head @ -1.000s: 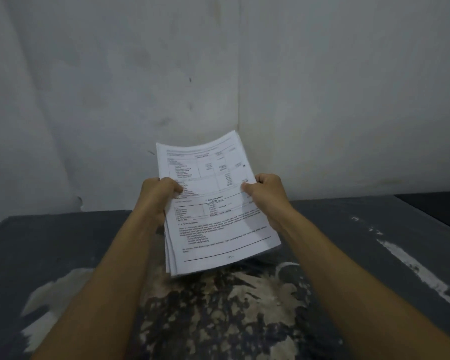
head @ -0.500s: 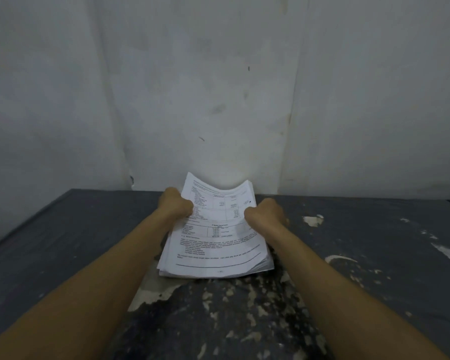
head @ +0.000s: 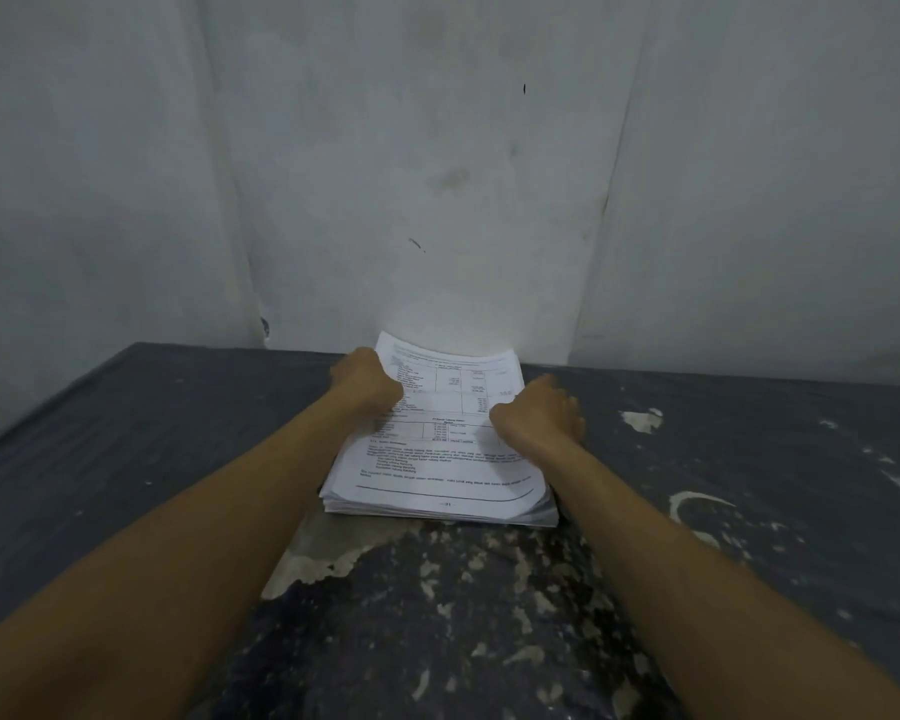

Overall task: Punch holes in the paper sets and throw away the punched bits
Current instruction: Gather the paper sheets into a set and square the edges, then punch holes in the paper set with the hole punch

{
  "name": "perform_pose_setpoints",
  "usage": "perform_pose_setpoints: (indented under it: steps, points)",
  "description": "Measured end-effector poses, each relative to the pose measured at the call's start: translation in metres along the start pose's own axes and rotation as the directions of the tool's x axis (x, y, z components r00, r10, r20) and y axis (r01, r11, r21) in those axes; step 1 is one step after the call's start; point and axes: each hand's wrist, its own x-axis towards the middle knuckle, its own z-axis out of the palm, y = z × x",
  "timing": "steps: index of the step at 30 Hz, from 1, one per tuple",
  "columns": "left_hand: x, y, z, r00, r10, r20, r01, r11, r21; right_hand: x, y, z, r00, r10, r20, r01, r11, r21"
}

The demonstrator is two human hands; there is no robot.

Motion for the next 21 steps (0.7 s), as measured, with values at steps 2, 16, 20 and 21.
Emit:
perform_pose_setpoints:
  steps: [2, 16, 20, 21]
  points:
    - [0.000, 0.001, 0.001, 0.999, 0.005, 0.032, -0.010, 0.990, 0.140, -0.001, 0.002, 0.001, 0.999, -0.039, -0.013, 0.038, 0.998, -0.058]
    - [-0.018, 0.027, 0.012, 0.978, 0.207, -0.027, -0.188, 0.930, 0.317, -0.008, 0.019, -0.027, 0.992, -0.117, 0.053, 0.115, 0.993, 0.039]
    - [-0.054, 0.070, 0.029, 0.912, 0.394, -0.113, -0.363, 0.904, 0.228, -0.022, 0.052, -0.059, 0.991, -0.105, -0.088, 0.113, 0.989, 0.092]
    - [-0.065, 0.083, 0.035, 0.896, 0.429, -0.115, -0.402, 0.893, 0.202, -0.025, 0.063, -0.069, 0.987, -0.105, -0.121, 0.118, 0.987, 0.108]
